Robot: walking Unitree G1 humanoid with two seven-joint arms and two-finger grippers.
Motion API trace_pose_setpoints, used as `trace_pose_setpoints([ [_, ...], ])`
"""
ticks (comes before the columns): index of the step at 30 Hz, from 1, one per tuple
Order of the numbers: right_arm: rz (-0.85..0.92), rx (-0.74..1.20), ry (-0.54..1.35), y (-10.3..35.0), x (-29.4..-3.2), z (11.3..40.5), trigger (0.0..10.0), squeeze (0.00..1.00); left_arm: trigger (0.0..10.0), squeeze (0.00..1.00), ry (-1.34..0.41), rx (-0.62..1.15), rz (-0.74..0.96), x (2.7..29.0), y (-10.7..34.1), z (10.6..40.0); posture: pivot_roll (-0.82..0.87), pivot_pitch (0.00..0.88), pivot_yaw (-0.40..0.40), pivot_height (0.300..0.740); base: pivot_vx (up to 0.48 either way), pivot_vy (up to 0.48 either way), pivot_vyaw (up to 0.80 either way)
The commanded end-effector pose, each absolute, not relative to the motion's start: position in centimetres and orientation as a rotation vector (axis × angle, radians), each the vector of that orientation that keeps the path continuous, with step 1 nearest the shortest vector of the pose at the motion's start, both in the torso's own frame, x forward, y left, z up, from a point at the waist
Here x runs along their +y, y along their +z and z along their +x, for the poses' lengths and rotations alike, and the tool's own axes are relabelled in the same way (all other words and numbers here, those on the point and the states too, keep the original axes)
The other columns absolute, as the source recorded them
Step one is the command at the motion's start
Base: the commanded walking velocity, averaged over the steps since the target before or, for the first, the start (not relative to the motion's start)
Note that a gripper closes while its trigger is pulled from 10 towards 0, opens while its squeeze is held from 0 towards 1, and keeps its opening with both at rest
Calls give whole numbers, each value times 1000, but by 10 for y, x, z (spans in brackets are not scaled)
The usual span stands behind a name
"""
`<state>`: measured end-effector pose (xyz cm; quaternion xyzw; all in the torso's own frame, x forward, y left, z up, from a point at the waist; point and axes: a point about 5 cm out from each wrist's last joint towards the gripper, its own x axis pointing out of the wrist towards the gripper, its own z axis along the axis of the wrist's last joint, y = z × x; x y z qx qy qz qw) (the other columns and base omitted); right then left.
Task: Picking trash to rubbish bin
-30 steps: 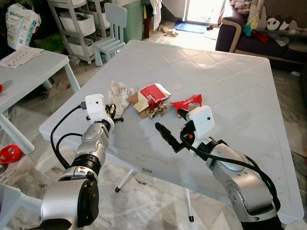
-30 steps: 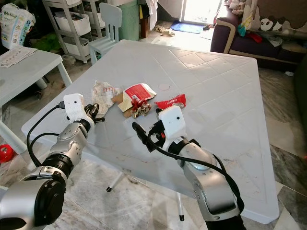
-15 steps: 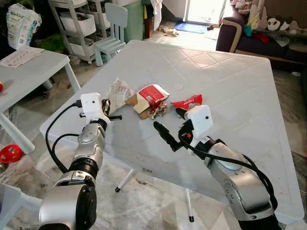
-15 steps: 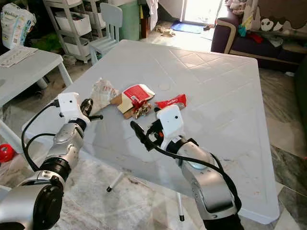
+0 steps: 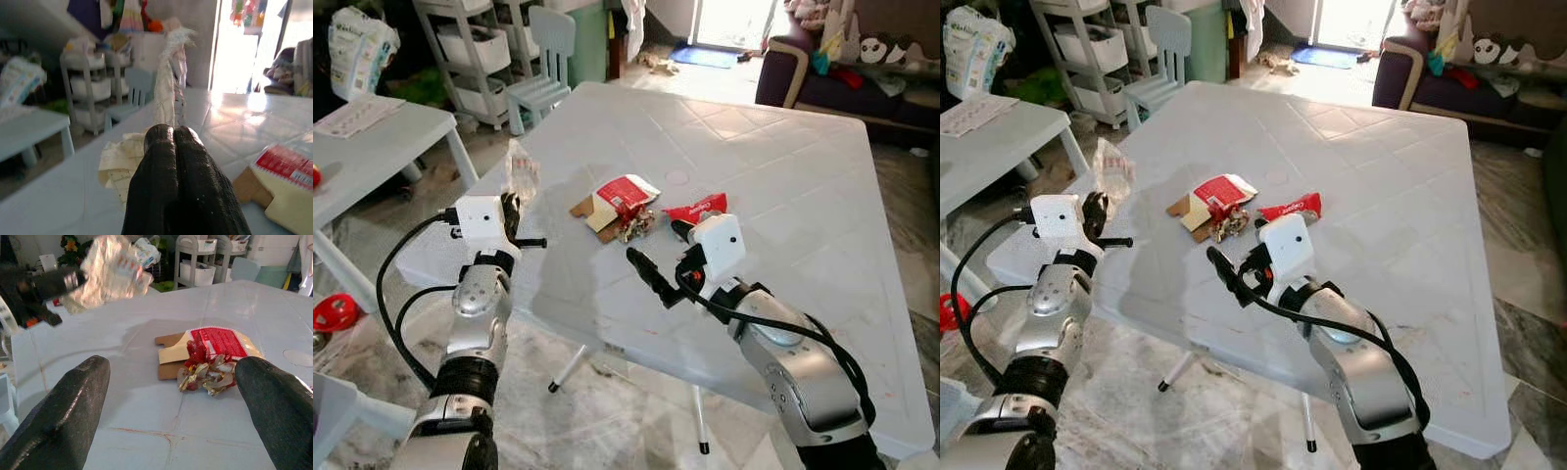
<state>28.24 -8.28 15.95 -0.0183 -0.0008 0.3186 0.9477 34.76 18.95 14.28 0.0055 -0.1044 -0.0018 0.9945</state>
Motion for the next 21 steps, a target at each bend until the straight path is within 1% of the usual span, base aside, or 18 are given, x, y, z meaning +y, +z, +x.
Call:
trace_pose_setpoints([
  [1,-42,-17,648,162,-81,284,10000,0,0,0,-15,-217,24,186,146,347,-64,18,-9,740,0,0,0],
  [3,-42,-4,631,159,-82,287,10000,0,0,0,-30,-227,42,181,147,343,-60,17,-10,740,0,0,0],
  [6,-47,65,554,141,-80,302,10000,0,0,0,-45,-210,87,175,135,325,-32,17,-13,740,0,0,0],
  [9,-65,89,527,132,-78,313,10000,0,0,0,-43,-188,101,176,130,314,-13,15,-17,740,0,0,0],
  [13,-67,93,520,129,-76,318,10000,0,0,0,-42,-185,105,176,130,310,8,15,-22,740,0,0,0],
  [14,-66,100,511,126,-75,326,10000,0,0,0,-44,-182,116,176,128,304,53,12,-33,740,0,0,0],
  [15,-66,100,511,126,-75,326,10000,0,0,0,-44,-182,116,176,128,304,53,12,-33,740,0,0,0],
  [17,-57,97,484,122,-75,339,10000,0,0,0,-37,-172,131,179,126,291,84,14,-41,740,0,0,0],
  [19,-57,97,484,122,-75,339,10000,0,0,0,-37,-172,131,179,126,291,84,14,-41,740,0,0,0],
  [20,-58,88,465,122,-77,344,10000,0,0,0,-31,-163,141,181,124,284,115,17,-46,740,0,0,0],
  [21,-58,88,465,122,-77,344,10000,0,0,0,-31,-163,141,181,124,284,115,17,-46,740,0,0,0],
])
